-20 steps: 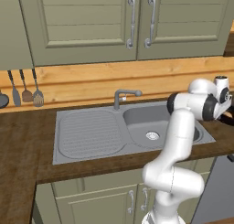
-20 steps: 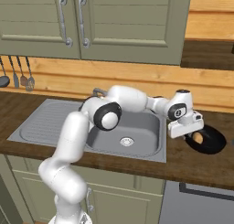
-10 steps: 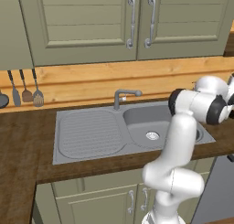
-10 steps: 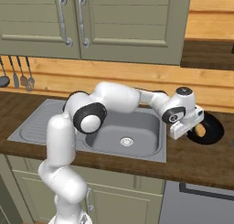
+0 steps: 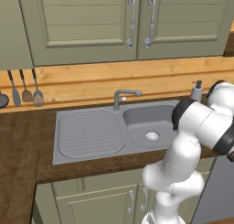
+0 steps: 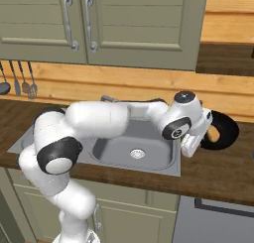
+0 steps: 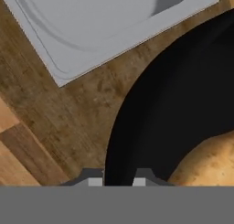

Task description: Pick the potato from the sink and place it in the bowl. Then pick the bowl and place it in the microwave. Then close the microwave door and press the start button.

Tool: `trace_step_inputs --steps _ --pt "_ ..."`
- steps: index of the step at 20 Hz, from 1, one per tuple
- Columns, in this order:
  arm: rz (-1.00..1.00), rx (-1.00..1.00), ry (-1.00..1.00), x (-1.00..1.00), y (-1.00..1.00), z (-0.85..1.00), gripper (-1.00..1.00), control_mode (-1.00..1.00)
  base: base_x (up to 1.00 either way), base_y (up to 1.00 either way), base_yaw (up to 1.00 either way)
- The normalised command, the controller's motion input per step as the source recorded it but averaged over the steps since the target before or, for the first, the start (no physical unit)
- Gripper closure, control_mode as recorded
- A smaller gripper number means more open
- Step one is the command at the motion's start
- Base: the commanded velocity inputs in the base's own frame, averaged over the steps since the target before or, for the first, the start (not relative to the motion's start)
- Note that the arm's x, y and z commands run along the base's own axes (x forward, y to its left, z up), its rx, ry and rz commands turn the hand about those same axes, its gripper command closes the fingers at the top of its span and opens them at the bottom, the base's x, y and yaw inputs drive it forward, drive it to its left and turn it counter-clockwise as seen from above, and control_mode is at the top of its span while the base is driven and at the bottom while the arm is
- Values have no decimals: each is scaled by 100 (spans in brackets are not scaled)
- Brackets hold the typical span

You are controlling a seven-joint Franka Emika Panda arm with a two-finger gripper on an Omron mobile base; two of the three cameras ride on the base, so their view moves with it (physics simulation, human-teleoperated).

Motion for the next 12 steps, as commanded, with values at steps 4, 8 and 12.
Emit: trace_step_inputs --steps 4,8,12 --pt "21 -25 11 -64 62 88 100 -100 0 0 0" --pt "17 4 4 -62 52 72 100 -100 0 0 0" --pt "10 20 0 -63 54 60 100 -100 0 0 0"
